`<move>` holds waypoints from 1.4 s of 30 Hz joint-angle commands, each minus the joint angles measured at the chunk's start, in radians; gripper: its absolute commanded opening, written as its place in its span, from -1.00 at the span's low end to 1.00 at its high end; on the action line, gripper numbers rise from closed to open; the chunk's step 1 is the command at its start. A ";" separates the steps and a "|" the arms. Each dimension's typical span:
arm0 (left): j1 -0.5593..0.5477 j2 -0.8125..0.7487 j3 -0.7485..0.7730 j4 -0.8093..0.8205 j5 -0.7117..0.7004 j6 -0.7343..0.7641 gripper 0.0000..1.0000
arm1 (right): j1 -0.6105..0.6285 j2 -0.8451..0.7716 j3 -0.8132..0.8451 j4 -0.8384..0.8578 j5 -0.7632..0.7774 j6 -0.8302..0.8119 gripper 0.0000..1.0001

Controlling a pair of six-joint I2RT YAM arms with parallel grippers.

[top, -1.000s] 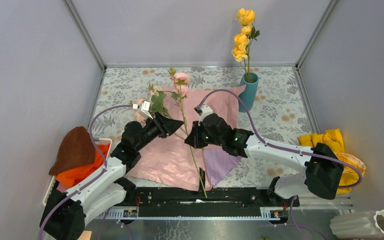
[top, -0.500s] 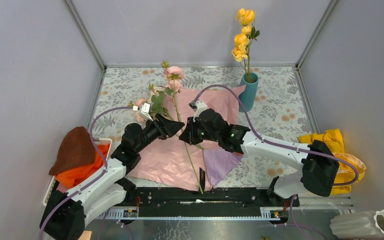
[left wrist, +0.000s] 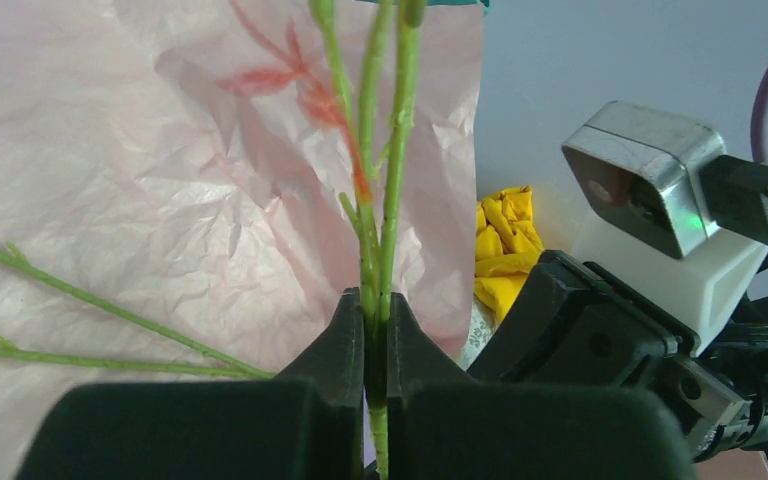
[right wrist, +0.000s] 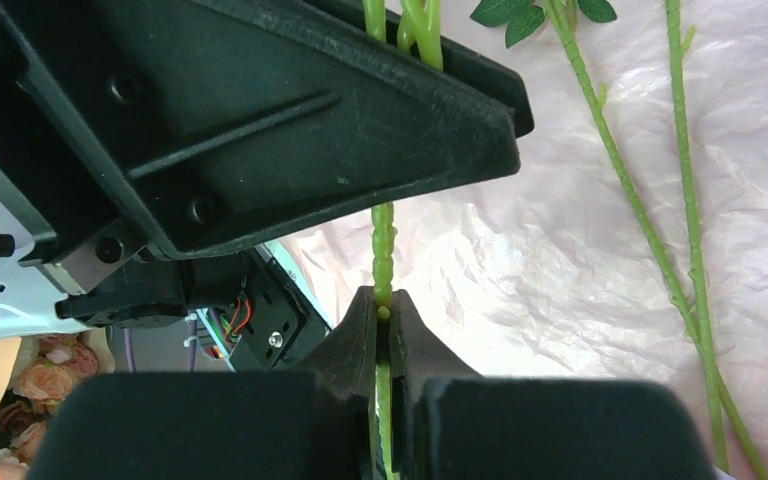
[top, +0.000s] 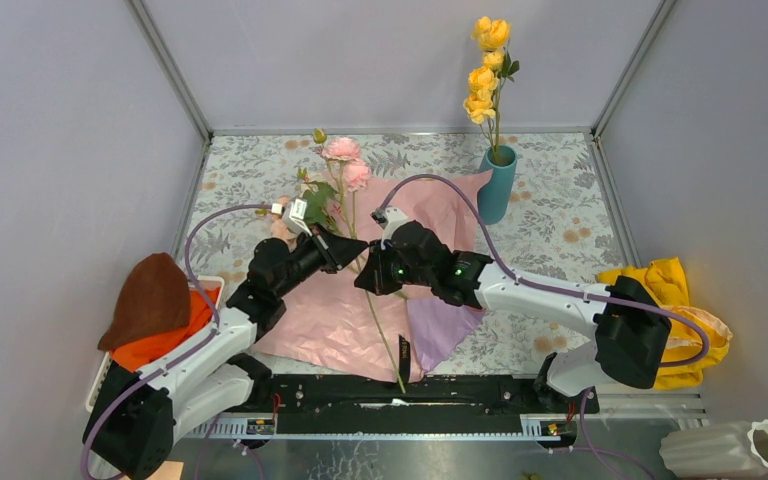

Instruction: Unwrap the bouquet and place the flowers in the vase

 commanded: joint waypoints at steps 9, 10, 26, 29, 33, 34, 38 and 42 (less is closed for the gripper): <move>0.000 -0.049 0.053 -0.046 0.038 0.163 -1.00 | 0.009 -0.104 0.109 -0.127 0.089 -0.082 0.05; 0.000 -0.055 0.054 -0.051 0.043 0.172 -1.00 | 0.009 -0.122 0.119 -0.144 0.121 -0.090 0.19; 0.000 -0.074 0.093 -0.054 0.161 0.170 -1.00 | 0.006 -0.092 0.346 -0.224 0.354 -0.165 0.57; 0.000 -0.092 0.102 -0.079 0.160 0.171 -1.00 | -0.001 -0.032 0.403 -0.238 0.352 -0.169 0.54; 0.000 -0.121 0.104 -0.093 0.166 0.165 -1.00 | -0.023 0.035 0.464 -0.243 0.333 -0.172 0.51; 0.000 -0.126 0.103 -0.093 0.170 0.160 -1.00 | -0.032 0.050 0.480 -0.241 0.325 -0.172 0.49; -0.001 -0.133 0.095 -0.085 0.185 0.148 -1.00 | -0.074 0.104 0.556 -0.233 0.284 -0.167 0.34; -0.002 -0.137 0.084 -0.083 0.189 0.146 -1.00 | -0.095 0.154 0.623 -0.230 0.226 -0.174 0.10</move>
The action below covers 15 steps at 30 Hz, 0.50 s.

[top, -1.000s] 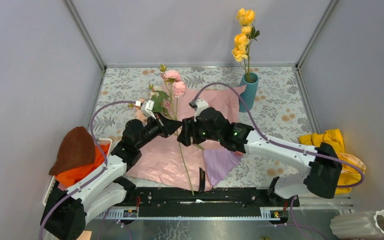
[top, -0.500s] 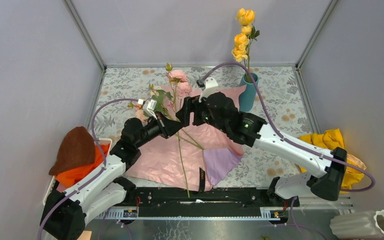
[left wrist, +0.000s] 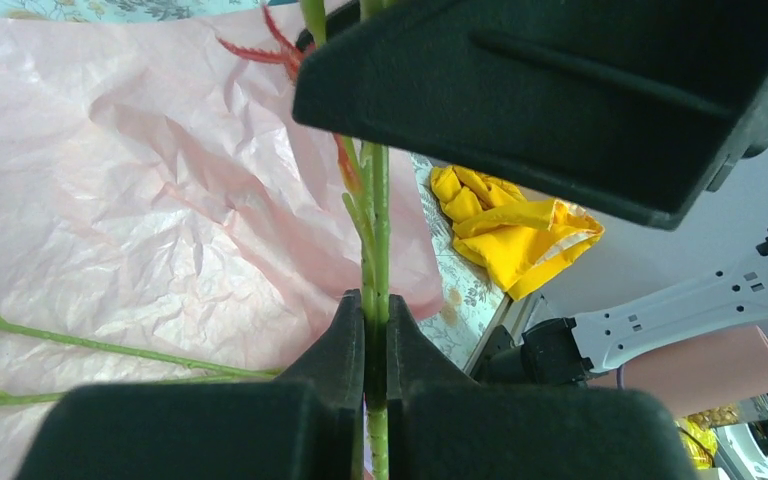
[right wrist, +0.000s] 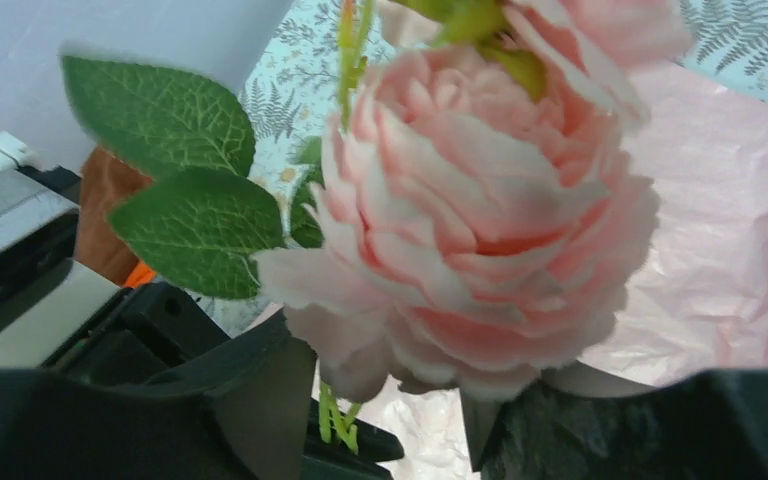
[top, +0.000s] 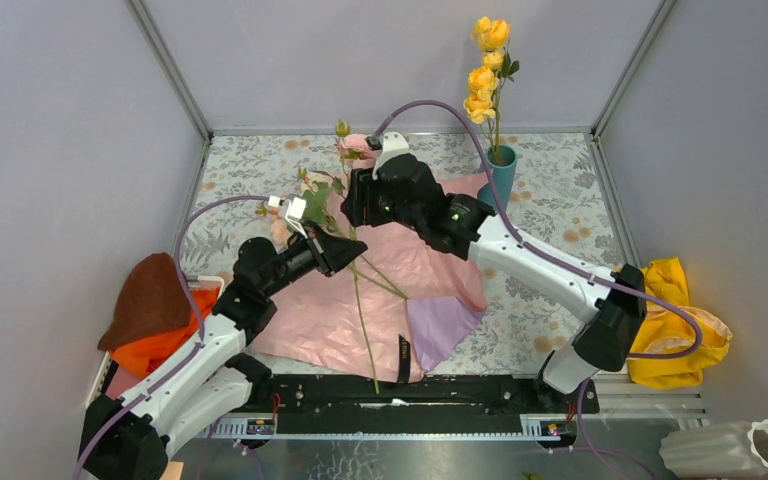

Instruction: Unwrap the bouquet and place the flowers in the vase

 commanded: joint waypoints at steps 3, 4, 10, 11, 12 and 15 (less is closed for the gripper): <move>0.001 -0.019 0.014 0.027 0.039 -0.007 -1.00 | -0.028 0.068 0.143 0.024 -0.081 -0.029 -0.12; 0.000 -0.019 0.015 0.027 0.041 -0.005 -1.00 | -0.028 0.079 0.155 0.016 -0.090 -0.031 -0.22; 0.000 -0.023 0.030 -0.002 0.046 0.017 -1.00 | -0.028 0.087 0.142 0.028 -0.097 -0.031 -0.81; 0.000 -0.025 0.033 -0.009 0.044 0.020 -0.99 | -0.028 0.085 0.142 0.029 -0.095 -0.032 -0.86; 0.000 -0.030 0.038 -0.019 0.038 0.024 -0.95 | -0.028 0.083 0.143 0.030 -0.093 -0.034 -0.90; 0.000 -0.047 0.054 -0.072 0.005 0.027 -0.62 | -0.029 0.075 0.158 0.021 -0.083 -0.047 -1.00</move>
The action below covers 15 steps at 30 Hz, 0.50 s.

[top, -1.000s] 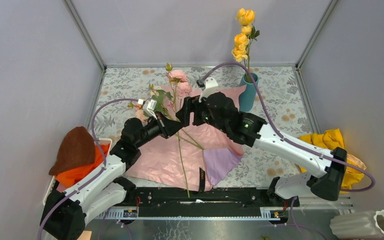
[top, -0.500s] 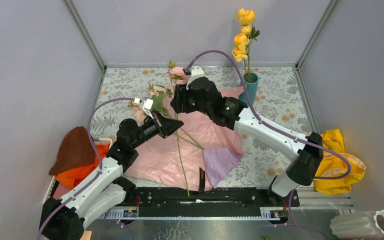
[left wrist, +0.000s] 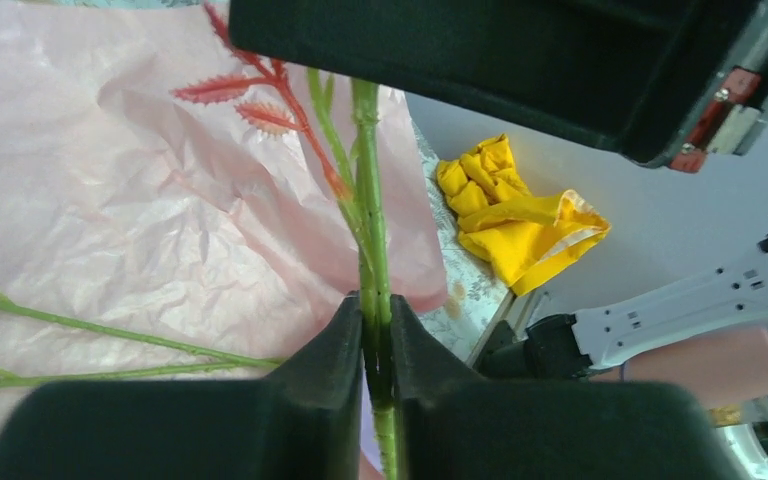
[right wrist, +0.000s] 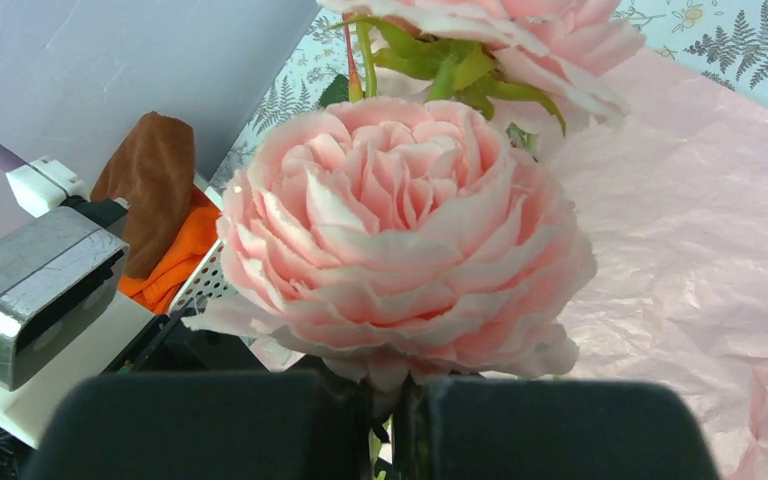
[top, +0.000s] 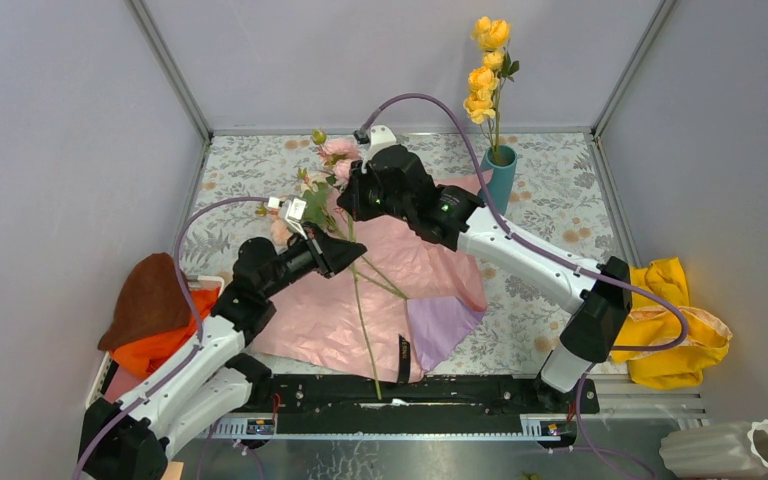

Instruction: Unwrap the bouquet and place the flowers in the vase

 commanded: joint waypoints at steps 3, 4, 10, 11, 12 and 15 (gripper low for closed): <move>-0.003 -0.058 0.091 -0.113 -0.035 0.023 -0.07 | -0.013 -0.035 0.065 0.018 0.036 -0.055 -1.00; -0.003 -0.066 0.112 -0.142 -0.046 0.021 0.06 | -0.013 -0.046 0.064 0.021 0.047 -0.065 -1.00; -0.003 -0.135 0.237 -0.315 -0.160 0.032 0.49 | -0.018 -0.142 0.066 0.046 0.141 -0.141 -1.00; -0.003 -0.149 0.249 -0.345 -0.183 0.036 0.51 | -0.019 -0.160 0.068 0.051 0.164 -0.158 -1.00; -0.004 -0.165 0.258 -0.365 -0.208 0.040 0.54 | -0.019 -0.179 0.070 0.060 0.191 -0.181 -1.00; -0.003 -0.211 0.258 -0.409 -0.277 0.047 0.60 | -0.021 -0.233 0.086 0.099 0.307 -0.277 -1.00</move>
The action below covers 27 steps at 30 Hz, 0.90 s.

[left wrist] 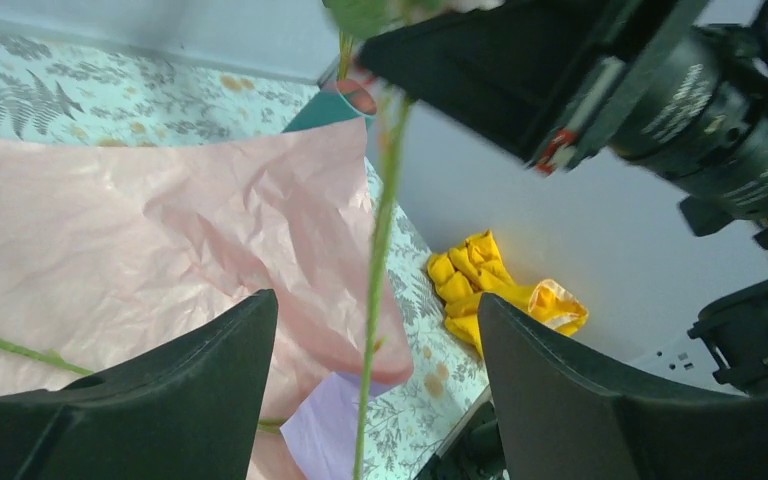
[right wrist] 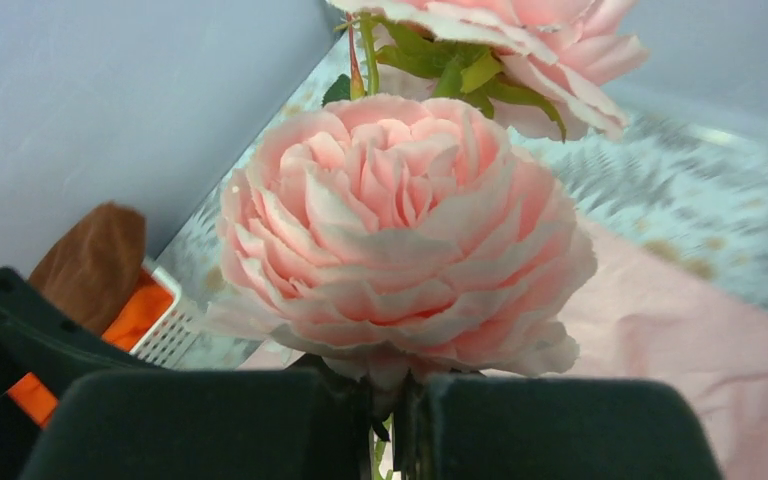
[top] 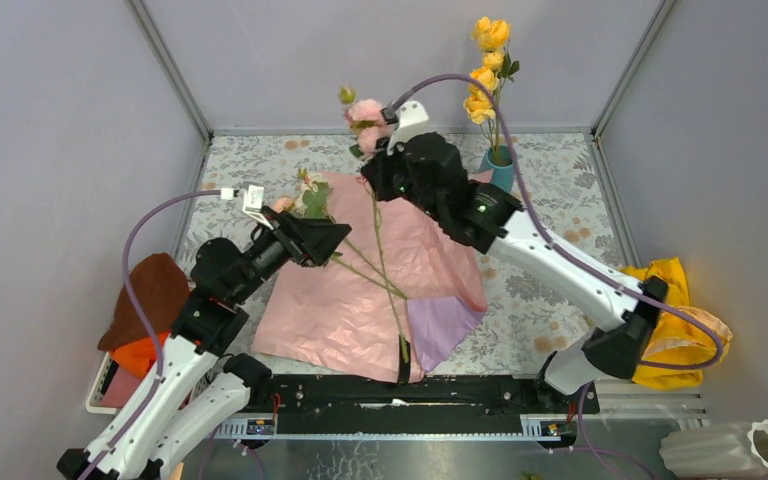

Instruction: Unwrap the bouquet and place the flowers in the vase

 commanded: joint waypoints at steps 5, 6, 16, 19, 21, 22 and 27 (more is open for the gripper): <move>-0.001 -0.080 -0.006 -0.127 -0.171 0.020 0.66 | -0.020 -0.209 0.118 0.215 0.367 -0.359 -1.00; -0.001 -0.079 -0.006 -0.125 -0.172 0.019 0.66 | -0.021 -0.225 0.120 0.263 0.400 -0.415 -1.00; -0.001 -0.058 -0.007 -0.096 -0.178 0.006 0.66 | -0.107 -0.224 0.274 0.681 0.519 -0.917 -1.00; -0.001 -0.054 -0.010 -0.092 -0.180 0.002 0.65 | -0.144 -0.186 0.323 0.713 0.502 -0.974 -1.00; -0.001 -0.051 -0.010 -0.090 -0.182 0.003 0.65 | -0.182 -0.154 0.359 0.707 0.481 -0.978 -1.00; -0.001 -0.050 -0.009 -0.090 -0.184 0.003 0.65 | -0.200 -0.134 0.382 0.694 0.472 -0.974 -1.00; -0.001 -0.051 -0.007 -0.096 -0.184 0.009 0.65 | -0.282 -0.038 0.455 0.653 0.434 -0.939 -1.00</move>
